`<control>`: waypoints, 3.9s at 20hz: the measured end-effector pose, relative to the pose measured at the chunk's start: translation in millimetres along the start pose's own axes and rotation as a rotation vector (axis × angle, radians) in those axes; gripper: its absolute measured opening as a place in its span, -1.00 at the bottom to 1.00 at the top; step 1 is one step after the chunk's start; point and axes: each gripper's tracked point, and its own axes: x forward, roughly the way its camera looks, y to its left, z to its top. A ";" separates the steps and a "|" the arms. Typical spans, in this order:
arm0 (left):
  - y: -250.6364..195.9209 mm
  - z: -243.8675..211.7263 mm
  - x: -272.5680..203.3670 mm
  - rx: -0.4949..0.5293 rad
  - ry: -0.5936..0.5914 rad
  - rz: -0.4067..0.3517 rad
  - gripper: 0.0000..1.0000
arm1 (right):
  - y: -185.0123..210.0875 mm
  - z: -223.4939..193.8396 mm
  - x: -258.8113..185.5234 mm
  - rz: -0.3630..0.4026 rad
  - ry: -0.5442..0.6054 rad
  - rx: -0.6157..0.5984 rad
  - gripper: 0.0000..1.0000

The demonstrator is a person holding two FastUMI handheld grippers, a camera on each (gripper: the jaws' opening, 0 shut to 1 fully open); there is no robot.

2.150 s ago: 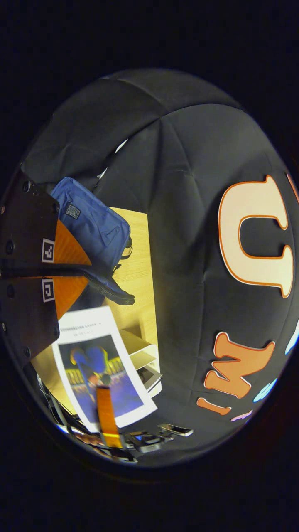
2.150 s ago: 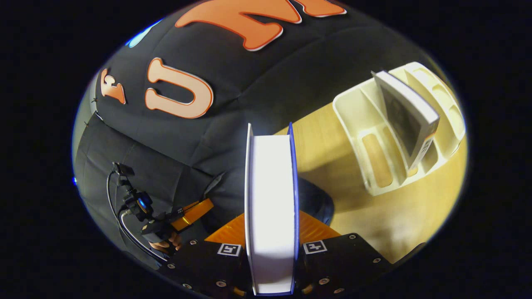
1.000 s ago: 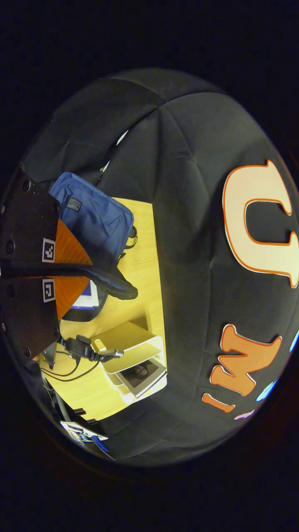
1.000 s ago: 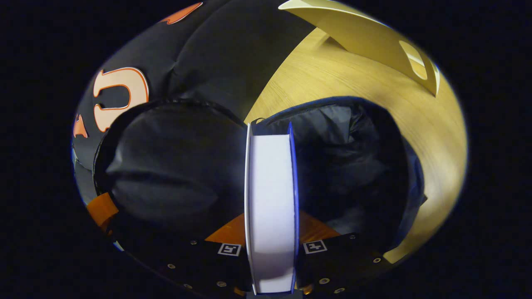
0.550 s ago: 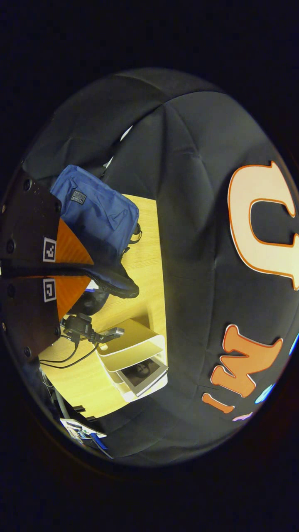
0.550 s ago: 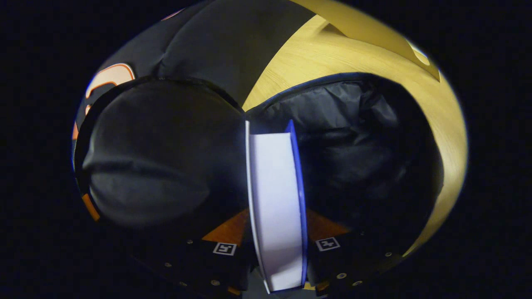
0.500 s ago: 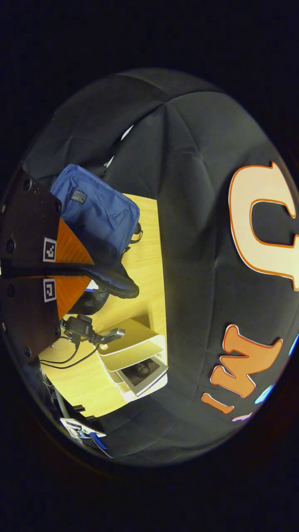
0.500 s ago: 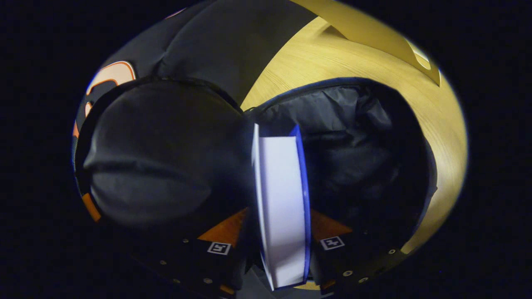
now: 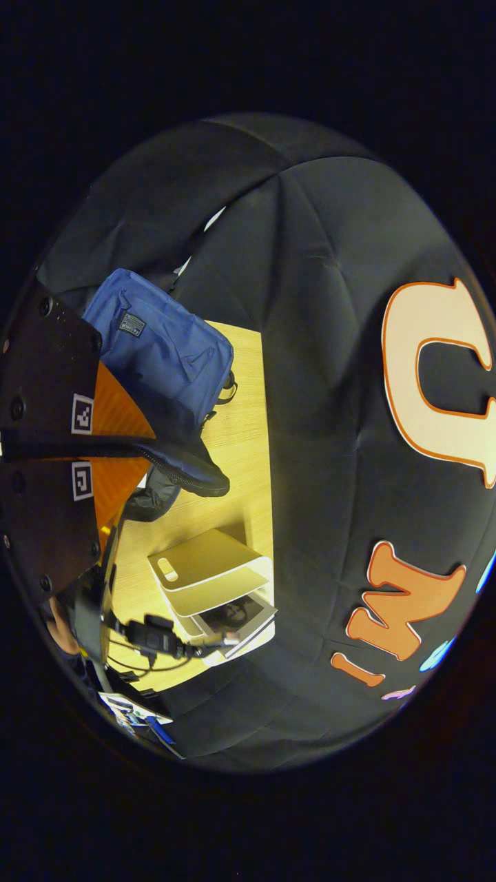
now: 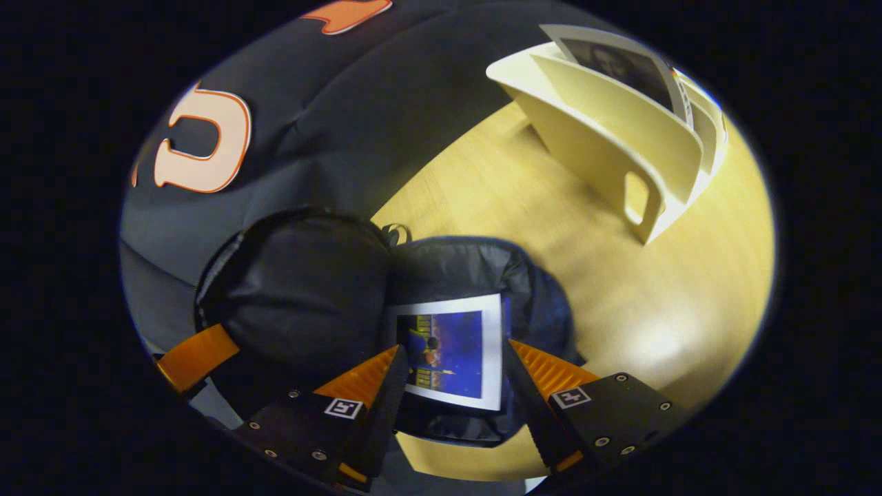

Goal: Open the schoolbag, grab two books from the bookshelf and put them into the schoolbag.

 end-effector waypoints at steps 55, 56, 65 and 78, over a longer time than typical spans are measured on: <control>1.9 5.3 1.9 0.059 0.023 0.084 -1.00 | -172.0 269.6 -115.5 -0.334 0.170 -0.518 -0.17; 2.0 6.1 0.2 0.062 0.019 0.085 -0.99 | -166.6 271.2 -129.3 -0.312 0.146 -0.511 -0.17; 4.5 10.5 -5.6 0.061 0.017 0.082 -1.00 | -78.5 280.2 -237.8 0.024 -0.050 -0.352 -0.19; 10.1 8.2 -2.5 0.039 0.026 0.083 -0.99 | -0.3 125.2 -114.5 0.305 0.130 0.027 -0.19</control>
